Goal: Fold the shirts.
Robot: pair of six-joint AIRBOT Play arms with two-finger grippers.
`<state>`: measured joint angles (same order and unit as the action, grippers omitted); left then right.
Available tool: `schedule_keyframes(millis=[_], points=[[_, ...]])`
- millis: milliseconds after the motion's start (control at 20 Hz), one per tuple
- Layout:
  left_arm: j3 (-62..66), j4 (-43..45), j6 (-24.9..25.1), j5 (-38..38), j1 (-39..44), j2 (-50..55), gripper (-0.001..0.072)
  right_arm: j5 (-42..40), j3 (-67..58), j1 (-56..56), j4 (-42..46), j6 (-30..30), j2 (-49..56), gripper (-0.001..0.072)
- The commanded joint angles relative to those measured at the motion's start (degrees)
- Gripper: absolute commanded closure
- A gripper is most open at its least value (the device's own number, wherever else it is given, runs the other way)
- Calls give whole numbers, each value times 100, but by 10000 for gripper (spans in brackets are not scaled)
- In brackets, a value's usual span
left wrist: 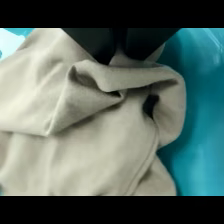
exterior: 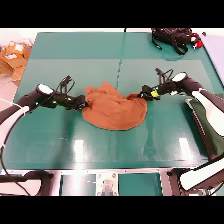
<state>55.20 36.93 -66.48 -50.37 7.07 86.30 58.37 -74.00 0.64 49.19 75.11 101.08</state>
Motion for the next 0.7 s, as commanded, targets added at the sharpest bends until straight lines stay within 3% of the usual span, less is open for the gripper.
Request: schedule_keyframes(millis=[0,150,300,650], points=[[468,157,136,-540,24,15,686,103,-426,-212,-197,-79,249,697],[1187,1569,-610,-1086,24,-345,686,691,-901,33,-184,-79,-114,699],[1930,2682,-1054,-1512,24,-1110,686,905,-1220,413,-184,-57,-1226,698],[4148,3038,-1158,-2166,26,-2697,686,824,-1670,1351,-181,-57,-4437,698]])
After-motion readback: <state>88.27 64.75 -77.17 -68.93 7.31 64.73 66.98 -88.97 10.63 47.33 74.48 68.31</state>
